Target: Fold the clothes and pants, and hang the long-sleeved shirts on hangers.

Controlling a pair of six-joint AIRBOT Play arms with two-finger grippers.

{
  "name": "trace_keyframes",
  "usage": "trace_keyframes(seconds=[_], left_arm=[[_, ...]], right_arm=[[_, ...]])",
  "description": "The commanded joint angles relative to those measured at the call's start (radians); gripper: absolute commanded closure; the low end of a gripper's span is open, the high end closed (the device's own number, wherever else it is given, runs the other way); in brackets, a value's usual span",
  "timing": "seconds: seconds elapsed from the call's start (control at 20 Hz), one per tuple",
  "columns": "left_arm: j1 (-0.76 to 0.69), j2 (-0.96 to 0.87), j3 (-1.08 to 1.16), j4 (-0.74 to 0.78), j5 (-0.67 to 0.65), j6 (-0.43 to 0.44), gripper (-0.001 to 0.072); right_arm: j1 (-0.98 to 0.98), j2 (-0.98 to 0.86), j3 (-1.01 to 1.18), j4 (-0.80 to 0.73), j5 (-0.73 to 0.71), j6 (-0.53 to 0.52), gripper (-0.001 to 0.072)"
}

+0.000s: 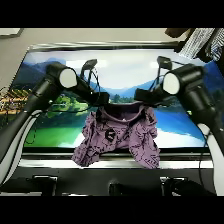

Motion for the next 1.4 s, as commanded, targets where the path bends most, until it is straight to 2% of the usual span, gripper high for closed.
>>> trace_keyframes(seconds=[0.0,0.15,0.4,0.55,0.8,0.85,0.9,0.95,1.0,1.15,1.25,1.35], left_arm=[[0.003,-0.032,-0.039,-0.036,0.040,0.017,0.0681],[0.012,-0.032,-0.039,-0.036,0.042,0.017,0.0681],[0.026,-0.003,-0.036,-0.022,0.040,0.017,0.0681],[0.026,0.017,-0.036,-0.013,0.040,0.017,0.0681],[0.027,0.016,-0.036,-0.013,0.050,0.017,0.0677],[0.031,0.016,-0.036,-0.013,0.053,0.017,0.0609],[0.038,0.016,-0.036,-0.014,0.052,0.017,0.0363],[0.051,0.019,-0.036,-0.013,0.050,0.017,0.0160],[0.072,0.025,-0.036,-0.013,0.042,0.023,0.0138],[0.196,0.085,-0.040,0.021,0.005,0.084,0.0137],[0.316,0.165,-0.087,0.107,-0.031,0.120,0.0137],[0.472,0.283,-0.198,0.122,-0.019,0.188,0.0137]], right_arm=[[-0.018,-0.067,-0.007,0.050,-0.119,-0.043,0.0668],[-0.018,-0.066,-0.006,0.037,-0.073,-0.043,0.0668],[-0.018,-0.003,-0.002,0.028,0.154,-0.060,0.0667],[-0.018,0.067,-0.002,0.023,0.139,-0.042,0.0666],[-0.018,0.043,-0.004,0.018,0.111,-0.030,0.0668],[-0.018,0.039,-0.004,0.018,0.082,-0.029,0.0668],[-0.018,0.037,-0.004,0.020,0.059,-0.026,0.0668],[-0.018,0.035,-0.004,0.020,0.047,-0.026,0.0668],[-0.018,0.035,-0.004,0.019,0.044,-0.027,0.0668],[-0.018,0.035,-0.004,0.024,0.045,-0.027,0.0667],[-0.018,0.035,-0.004,0.025,0.045,-0.027,0.0668],[-0.018,0.035,-0.004,0.027,0.049,-0.031,0.0668]])
